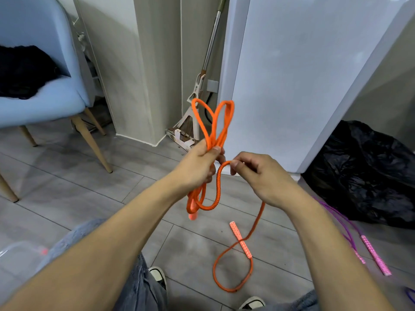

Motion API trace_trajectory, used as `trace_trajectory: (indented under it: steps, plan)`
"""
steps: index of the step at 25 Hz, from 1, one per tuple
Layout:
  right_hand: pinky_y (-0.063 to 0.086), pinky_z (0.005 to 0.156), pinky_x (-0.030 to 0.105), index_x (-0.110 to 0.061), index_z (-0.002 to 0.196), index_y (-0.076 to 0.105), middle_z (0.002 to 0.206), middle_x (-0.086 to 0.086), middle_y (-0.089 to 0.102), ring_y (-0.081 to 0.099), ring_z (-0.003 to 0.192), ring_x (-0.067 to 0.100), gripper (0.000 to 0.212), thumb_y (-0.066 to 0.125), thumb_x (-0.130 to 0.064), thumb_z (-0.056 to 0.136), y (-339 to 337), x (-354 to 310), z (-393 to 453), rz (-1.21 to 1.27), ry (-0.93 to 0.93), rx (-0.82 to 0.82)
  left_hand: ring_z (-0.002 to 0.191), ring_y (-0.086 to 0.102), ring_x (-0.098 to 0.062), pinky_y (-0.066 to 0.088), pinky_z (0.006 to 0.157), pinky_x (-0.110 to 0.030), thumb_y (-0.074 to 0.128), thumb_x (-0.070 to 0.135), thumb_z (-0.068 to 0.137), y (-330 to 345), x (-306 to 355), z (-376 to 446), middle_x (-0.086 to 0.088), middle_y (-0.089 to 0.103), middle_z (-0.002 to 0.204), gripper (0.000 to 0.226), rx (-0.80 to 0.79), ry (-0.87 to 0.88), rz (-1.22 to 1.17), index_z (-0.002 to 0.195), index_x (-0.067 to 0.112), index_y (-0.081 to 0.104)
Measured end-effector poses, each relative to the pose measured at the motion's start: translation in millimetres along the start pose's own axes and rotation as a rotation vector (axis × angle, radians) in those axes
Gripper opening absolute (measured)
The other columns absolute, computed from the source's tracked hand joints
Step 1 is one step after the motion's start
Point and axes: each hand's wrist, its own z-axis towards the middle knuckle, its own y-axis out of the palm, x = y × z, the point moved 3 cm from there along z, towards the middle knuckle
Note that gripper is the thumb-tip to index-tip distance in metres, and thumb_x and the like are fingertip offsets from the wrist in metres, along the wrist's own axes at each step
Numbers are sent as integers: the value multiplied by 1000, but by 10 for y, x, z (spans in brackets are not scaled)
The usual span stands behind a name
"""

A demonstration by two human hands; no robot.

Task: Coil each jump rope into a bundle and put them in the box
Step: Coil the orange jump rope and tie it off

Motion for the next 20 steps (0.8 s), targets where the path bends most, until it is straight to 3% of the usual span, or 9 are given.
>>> trace_trajectory:
  steps: [3, 5, 8, 10, 13, 16, 18, 20]
  plan:
    - [42, 61, 21, -35, 79, 67, 70, -17, 64, 56, 65, 0, 24, 55, -41, 99, 15, -36, 9, -5, 0, 111, 48, 33, -9, 28, 44, -21, 40, 20, 105, 83, -23, -41, 10, 58, 61, 19, -106, -29, 93, 98, 10, 55]
    - [48, 66, 25, -32, 83, 69, 80, -15, 69, 62, 75, 5, 23, 54, -39, 100, 21, -57, 5, -32, -1, 131, 49, 35, -10, 29, 44, -21, 44, 18, 103, 89, -18, -49, 4, 61, 66, 16, -130, -63, 79, 96, 11, 57]
    - [44, 64, 25, -31, 87, 69, 83, -12, 69, 62, 76, 7, 20, 55, -41, 99, 21, -62, 10, -40, 17, 166, 50, 37, -11, 30, 47, -24, 53, 6, 94, 66, -13, -45, -8, 58, 72, 4, -222, -99, 102, 94, 9, 56]
    - [41, 60, 24, -29, 83, 68, 76, -9, 66, 58, 67, 6, 23, 57, -44, 97, 21, -44, 5, -23, 32, 162, 51, 36, -13, 31, 48, -25, 53, 9, 95, 32, -30, -42, -6, 52, 68, 6, -230, -116, 124, 90, 9, 56]
    - [38, 56, 29, -22, 77, 67, 66, 4, 60, 46, 56, 12, 35, 59, -50, 94, 18, 11, -5, 6, 75, 137, 49, 35, -10, 33, 47, -21, 50, 29, 102, -116, -18, -16, -2, 46, 65, 25, -123, -63, 232, 92, 9, 62]
    - [37, 56, 31, -20, 75, 65, 64, 5, 54, 43, 56, 14, 36, 59, -49, 95, -46, 49, -6, 3, 102, 123, 49, 45, -7, 42, 54, -20, 49, 31, 103, -367, 4, 63, 0, 47, 62, 31, -9, 26, 276, 81, 12, 59]
    - [36, 56, 31, -20, 76, 64, 64, 4, 53, 44, 57, 15, 35, 58, -47, 96, -126, 88, -11, -8, 125, 139, 50, 53, -13, 51, 63, -33, 48, 28, 104, -494, -16, 146, 4, 48, 56, 32, 124, 41, 64, 76, 13, 52]
    - [34, 54, 30, -20, 77, 63, 62, 0, 51, 44, 57, 16, 35, 55, -47, 98, -224, 180, -30, -55, 161, 173, 41, 51, -14, 52, 56, -35, 46, 27, 105, -607, -31, 222, 7, 44, 49, 31, 336, 29, -205, 76, 14, 46]
